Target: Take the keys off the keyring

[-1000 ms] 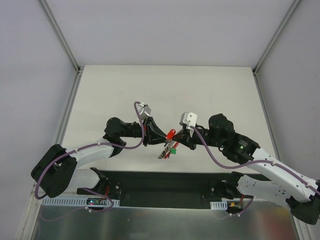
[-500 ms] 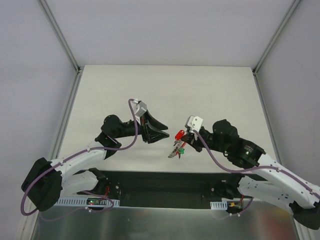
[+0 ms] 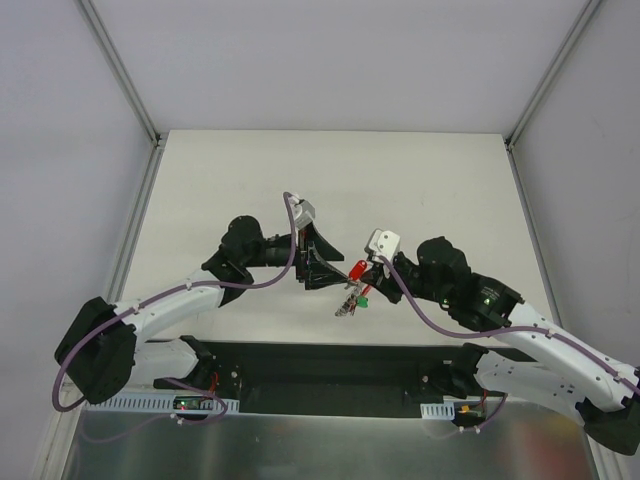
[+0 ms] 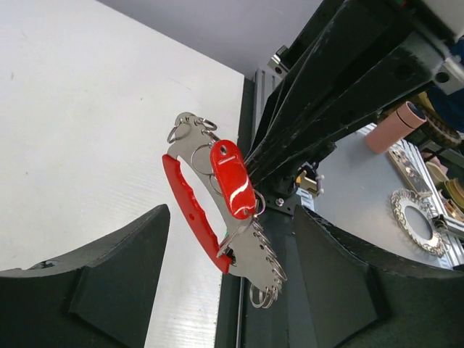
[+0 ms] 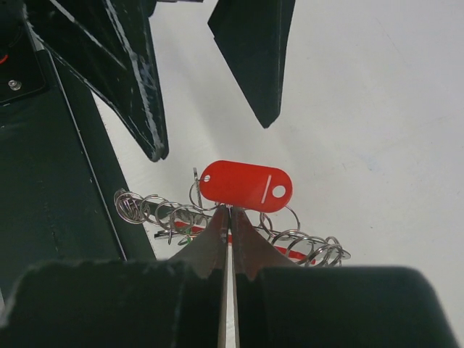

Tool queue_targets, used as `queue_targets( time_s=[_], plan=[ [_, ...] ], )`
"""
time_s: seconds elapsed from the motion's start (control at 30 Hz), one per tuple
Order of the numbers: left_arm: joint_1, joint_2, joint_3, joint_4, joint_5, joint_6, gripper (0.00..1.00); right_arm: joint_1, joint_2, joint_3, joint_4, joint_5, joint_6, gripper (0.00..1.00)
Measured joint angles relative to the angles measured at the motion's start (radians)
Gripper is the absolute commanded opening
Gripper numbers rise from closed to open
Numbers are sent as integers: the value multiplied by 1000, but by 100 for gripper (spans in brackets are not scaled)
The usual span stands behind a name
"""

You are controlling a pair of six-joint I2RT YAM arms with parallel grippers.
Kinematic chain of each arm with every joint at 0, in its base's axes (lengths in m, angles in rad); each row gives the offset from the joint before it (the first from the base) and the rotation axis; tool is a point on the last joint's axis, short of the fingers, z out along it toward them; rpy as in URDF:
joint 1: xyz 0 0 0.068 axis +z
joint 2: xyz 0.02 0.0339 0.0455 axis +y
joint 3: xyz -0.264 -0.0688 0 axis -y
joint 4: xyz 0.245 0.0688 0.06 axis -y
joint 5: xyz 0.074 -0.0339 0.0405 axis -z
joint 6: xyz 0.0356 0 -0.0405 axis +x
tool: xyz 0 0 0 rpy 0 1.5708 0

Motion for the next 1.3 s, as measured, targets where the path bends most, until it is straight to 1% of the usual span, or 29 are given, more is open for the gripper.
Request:
queue_targets(
  time_s=[0.13,0.3,0.5,0.53,0.63,0.67,0.7,0.77,0.8,0.83,0.9,0.93,1.17,1.3],
  plan=[
    [0,58,34,-32,31,-1,70,0,-2,0,0,-6,3,1],
    [-5,111,73,-32,59,-10,69,0,-3,0,0,-13,6,0],
    [-20,161,125,-31,93,-27,64,0,-3,0,10,-20,19,0],
    [-25,175,137,-31,98,-31,62,0,-3,0,15,-20,21,0],
    [-29,206,151,-30,107,-44,49,0,-3,0,23,-19,23,0],
    [-29,211,154,-30,113,-48,40,0,-3,0,20,-18,23,1],
    [-31,217,157,-29,119,-54,35,-1,-3,-1,16,-15,23,0],
    [-32,220,163,-31,129,-61,31,-3,-3,-3,14,-8,25,0],
    [-33,220,166,-32,130,-60,22,-3,-3,-4,15,-7,26,0],
    [-32,220,171,-33,129,-57,15,-3,-5,-5,15,-3,31,1],
    [-33,220,183,-50,125,-51,6,-3,-9,-8,19,4,40,0],
    [-32,219,187,-57,124,-50,0,-3,-11,-11,18,10,47,0],
    [-32,219,194,-128,107,-23,0,-3,-39,-34,19,58,76,0],
    [-33,208,190,-145,66,-21,0,-3,-56,-45,28,82,85,0]
  ],
)
